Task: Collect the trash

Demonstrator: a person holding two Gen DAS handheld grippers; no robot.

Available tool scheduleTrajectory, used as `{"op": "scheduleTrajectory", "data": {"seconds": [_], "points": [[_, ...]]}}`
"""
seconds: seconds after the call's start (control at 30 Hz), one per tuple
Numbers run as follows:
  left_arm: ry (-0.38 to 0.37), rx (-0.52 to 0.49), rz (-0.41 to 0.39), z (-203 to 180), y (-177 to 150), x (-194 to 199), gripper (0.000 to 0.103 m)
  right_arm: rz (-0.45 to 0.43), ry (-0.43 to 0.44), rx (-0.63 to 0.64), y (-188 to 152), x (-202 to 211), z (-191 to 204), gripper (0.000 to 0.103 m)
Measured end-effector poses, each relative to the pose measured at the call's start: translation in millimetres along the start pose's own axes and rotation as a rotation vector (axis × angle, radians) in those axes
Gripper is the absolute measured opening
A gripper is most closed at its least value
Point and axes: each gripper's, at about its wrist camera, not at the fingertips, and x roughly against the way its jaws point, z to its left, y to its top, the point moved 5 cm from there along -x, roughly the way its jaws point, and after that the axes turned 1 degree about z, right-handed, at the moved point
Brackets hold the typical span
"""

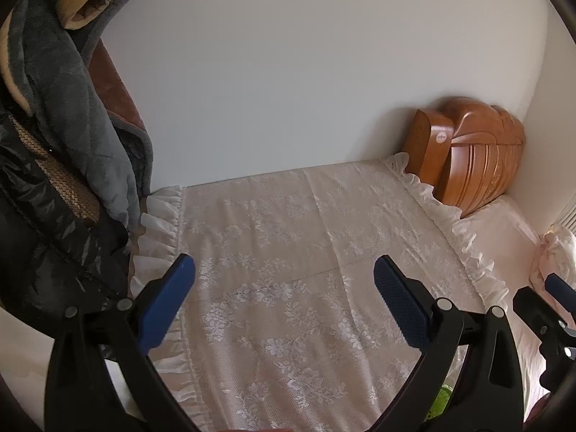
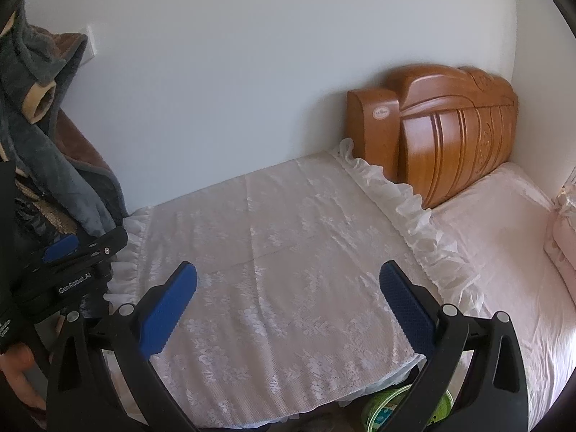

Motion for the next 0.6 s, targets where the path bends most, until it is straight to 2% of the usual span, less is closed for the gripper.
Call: {"op": "scheduleTrajectory", "data": {"seconds": [0.6], "points": [[0.004, -0.006, 0.026, -3.5, -2.6, -8.3, 0.095, 0.031, 0.0, -0.031, -1.4, -10.0, -8.7, 0.101]]}}
